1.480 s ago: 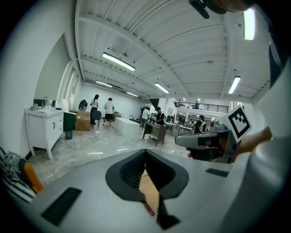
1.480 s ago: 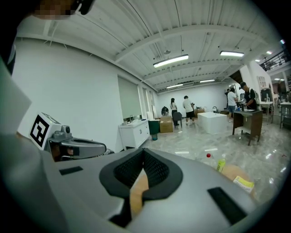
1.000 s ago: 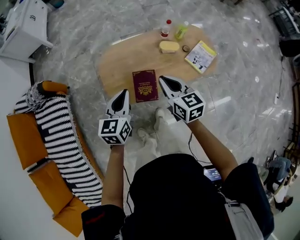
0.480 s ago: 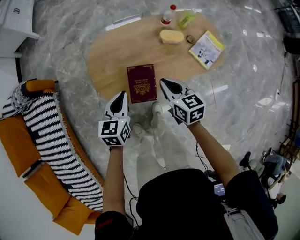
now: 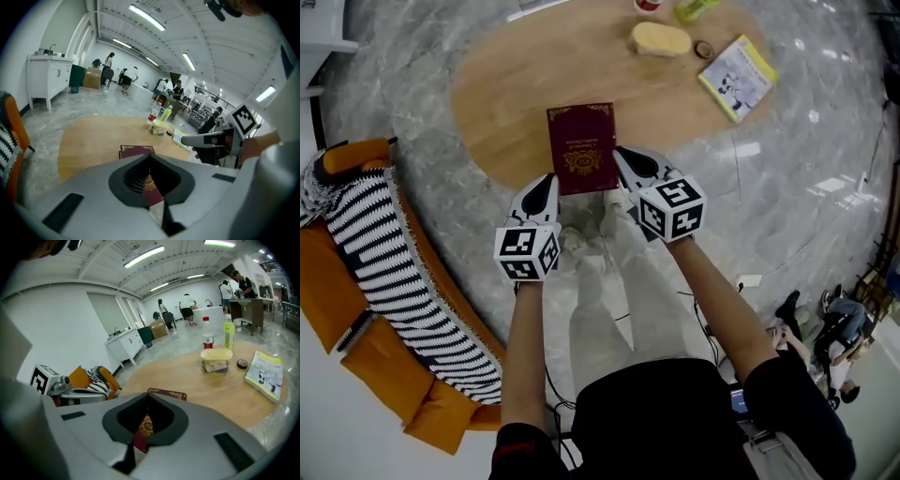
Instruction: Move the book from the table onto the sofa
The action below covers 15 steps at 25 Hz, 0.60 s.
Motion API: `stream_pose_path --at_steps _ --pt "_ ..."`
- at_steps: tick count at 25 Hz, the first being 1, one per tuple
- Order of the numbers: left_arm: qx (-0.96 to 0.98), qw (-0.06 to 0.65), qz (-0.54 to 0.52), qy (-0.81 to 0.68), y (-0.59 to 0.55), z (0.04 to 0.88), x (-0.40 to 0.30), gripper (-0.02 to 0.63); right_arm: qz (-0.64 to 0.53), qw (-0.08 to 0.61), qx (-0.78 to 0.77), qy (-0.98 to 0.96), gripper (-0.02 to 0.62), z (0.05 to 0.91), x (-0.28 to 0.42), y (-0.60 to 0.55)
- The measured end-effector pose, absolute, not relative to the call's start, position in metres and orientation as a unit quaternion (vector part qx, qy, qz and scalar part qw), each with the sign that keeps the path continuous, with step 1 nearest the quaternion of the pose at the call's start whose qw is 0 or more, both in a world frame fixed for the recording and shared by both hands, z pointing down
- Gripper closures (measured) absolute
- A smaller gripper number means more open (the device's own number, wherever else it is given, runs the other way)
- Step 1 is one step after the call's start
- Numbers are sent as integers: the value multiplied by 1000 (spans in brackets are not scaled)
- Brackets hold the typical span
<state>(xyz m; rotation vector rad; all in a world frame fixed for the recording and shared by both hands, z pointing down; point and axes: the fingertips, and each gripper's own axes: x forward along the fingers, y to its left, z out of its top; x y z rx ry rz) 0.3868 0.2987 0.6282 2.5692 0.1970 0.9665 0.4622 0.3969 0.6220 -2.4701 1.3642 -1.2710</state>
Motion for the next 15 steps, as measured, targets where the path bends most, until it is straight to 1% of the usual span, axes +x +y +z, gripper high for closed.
stream_pose_path --at_steps 5,15 --pt "906 211 360 64 298 665 392 598 -424 24 -795 433 580 661 459 398" --pt "892 217 393 56 294 722 394 595 -447 47 -791 414 580 713 466 404"
